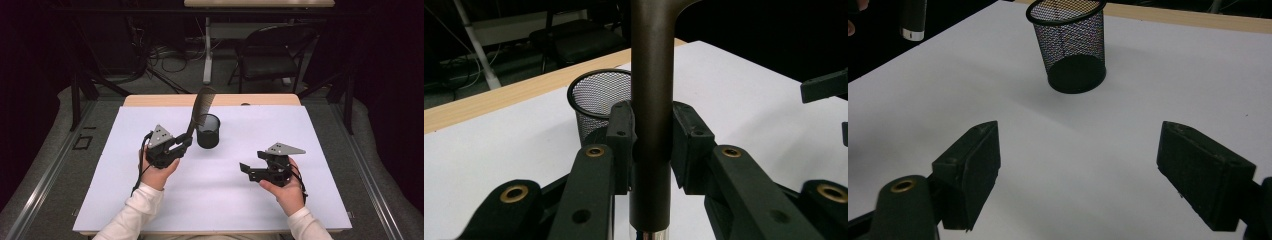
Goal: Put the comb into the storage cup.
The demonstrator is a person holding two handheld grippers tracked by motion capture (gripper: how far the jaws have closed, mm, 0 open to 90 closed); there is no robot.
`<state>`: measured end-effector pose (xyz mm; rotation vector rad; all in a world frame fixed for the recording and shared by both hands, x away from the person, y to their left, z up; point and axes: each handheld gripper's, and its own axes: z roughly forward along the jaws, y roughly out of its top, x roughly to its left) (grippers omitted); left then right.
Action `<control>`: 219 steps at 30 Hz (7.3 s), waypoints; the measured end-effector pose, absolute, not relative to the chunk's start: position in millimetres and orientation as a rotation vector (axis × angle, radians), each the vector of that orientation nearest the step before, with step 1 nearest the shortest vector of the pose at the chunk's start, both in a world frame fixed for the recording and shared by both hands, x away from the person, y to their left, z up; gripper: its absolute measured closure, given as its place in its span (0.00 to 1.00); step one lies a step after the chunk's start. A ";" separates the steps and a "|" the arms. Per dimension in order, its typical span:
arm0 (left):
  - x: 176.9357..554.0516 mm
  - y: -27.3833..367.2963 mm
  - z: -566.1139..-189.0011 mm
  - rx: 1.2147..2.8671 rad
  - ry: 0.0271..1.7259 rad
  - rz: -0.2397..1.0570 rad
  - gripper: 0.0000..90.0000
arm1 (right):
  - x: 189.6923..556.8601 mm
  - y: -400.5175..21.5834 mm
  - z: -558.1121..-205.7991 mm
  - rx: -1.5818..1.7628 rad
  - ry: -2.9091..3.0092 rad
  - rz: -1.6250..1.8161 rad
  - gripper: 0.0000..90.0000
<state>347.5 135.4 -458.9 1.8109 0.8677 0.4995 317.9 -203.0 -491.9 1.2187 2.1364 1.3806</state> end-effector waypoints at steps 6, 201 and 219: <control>347.6 136.1 -458.9 1.809 0.869 0.503 0.81 | 324.2 -198.9 -489.4 1.230 2.156 1.383 0.20; 341.3 110.9 -490.5 1.866 0.811 0.516 0.81 | 423.8 -138.7 -385.3 1.387 2.158 1.735 0.74; 339.5 108.5 -491.3 1.874 0.796 0.503 0.81 | 424.4 -138.9 -387.2 1.436 2.167 1.753 0.80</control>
